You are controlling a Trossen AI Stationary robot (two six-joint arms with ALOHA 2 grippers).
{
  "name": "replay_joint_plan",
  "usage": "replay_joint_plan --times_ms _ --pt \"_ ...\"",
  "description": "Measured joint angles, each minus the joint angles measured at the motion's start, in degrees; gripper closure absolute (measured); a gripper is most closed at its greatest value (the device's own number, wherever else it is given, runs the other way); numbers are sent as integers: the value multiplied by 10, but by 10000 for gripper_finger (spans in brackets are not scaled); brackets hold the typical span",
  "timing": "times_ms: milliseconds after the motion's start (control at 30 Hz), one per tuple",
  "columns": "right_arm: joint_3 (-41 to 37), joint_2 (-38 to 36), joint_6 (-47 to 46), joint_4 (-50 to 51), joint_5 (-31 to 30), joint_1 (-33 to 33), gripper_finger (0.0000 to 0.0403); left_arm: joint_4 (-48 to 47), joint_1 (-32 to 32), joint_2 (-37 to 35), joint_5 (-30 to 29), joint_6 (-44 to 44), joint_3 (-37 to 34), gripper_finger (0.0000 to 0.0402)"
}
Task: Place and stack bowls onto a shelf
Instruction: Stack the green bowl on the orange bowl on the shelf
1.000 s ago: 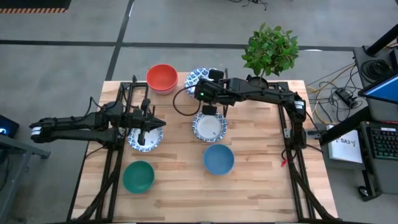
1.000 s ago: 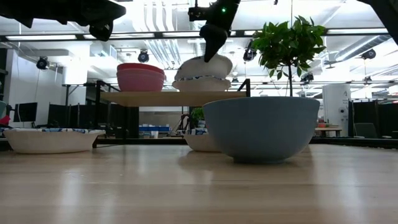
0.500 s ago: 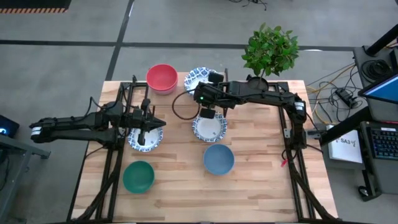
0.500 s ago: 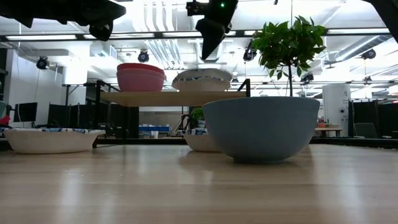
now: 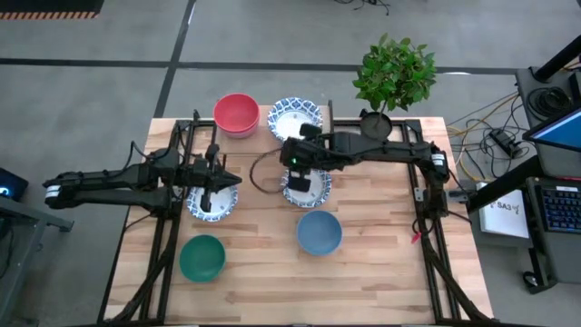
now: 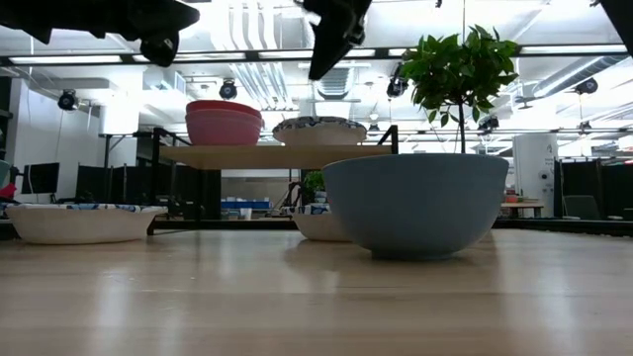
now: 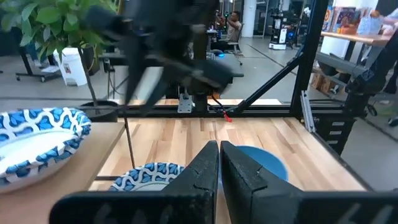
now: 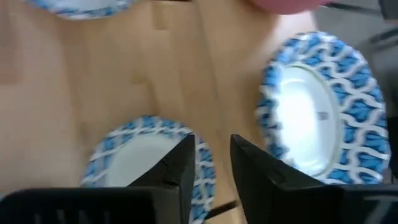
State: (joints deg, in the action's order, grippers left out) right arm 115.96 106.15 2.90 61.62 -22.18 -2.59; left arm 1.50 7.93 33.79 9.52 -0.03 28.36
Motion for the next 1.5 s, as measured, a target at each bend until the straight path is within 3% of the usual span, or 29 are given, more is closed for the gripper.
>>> replay_joint_plan --times_ms 200,367,567,700,900,1133,1300,1500 --pt "-11 -33 -29 31 -3 65 354 -22 0 3 0 -52 0 402" --pt "-73 -85 -59 5 -24 129 371 -49 -1 13 0 -124 0 402" --pt "-216 -166 -75 -119 -87 198 370 -95 -19 42 0 -208 0 402" --pt "-316 -219 -74 -234 -93 225 370 -104 -42 68 0 -260 9 402" --pt "-437 -284 -74 -359 -94 241 369 -231 -100 121 2 -310 73 402" --pt "-539 -329 -66 -469 -94 241 369 -419 -195 212 0 -318 182 402" --pt "-585 -343 -58 -531 -94 241 369 -558 -260 292 -1 -266 268 402" --pt "-608 -341 -65 -547 -94 241 369 -609 -307 370 -1 -196 309 387"
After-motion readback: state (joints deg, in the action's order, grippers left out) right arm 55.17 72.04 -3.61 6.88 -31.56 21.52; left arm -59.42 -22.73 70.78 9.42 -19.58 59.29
